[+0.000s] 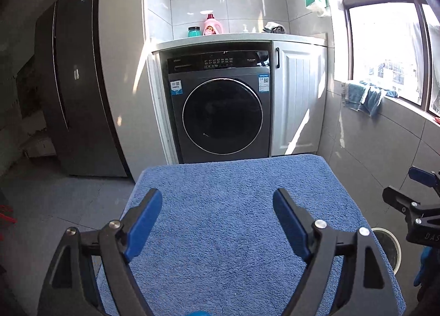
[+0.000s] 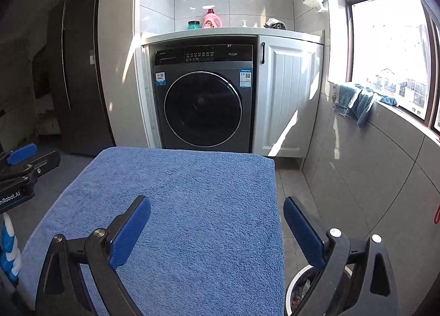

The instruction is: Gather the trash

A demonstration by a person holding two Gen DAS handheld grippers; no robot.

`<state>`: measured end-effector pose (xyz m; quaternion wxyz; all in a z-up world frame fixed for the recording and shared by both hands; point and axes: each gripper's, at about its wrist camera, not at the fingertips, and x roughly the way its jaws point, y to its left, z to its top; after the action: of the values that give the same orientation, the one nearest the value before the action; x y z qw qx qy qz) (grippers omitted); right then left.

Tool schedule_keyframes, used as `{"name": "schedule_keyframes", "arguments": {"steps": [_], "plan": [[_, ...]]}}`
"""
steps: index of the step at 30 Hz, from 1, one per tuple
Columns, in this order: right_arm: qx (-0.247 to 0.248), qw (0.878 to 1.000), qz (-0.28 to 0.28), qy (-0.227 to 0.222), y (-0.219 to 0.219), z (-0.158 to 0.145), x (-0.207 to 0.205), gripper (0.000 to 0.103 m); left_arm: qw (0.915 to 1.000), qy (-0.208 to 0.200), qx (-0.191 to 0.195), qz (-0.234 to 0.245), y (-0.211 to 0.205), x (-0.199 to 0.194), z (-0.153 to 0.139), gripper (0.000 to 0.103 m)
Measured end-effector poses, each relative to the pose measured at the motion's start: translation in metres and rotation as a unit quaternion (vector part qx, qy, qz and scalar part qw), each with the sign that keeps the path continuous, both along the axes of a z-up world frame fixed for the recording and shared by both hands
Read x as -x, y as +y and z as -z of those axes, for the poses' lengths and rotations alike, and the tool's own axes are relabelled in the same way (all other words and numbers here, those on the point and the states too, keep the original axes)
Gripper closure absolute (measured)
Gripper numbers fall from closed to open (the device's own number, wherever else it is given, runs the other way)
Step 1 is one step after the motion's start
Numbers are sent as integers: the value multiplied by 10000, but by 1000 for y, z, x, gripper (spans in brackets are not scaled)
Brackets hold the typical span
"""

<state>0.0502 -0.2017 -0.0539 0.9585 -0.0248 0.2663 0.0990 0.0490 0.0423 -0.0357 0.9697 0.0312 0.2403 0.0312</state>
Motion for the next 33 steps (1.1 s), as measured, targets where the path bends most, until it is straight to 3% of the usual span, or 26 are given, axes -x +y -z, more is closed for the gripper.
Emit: {"name": "schedule_keyframes", "arguments": {"steps": [12, 33], "plan": [[160, 9998, 46, -125, 23, -2, -8, 1, 9982, -19, 3, -591, 37, 2, 5, 19], [291, 9987, 301, -291, 6, 7, -1, 1, 9992, 30, -28, -388, 13, 0, 8, 19]]}}
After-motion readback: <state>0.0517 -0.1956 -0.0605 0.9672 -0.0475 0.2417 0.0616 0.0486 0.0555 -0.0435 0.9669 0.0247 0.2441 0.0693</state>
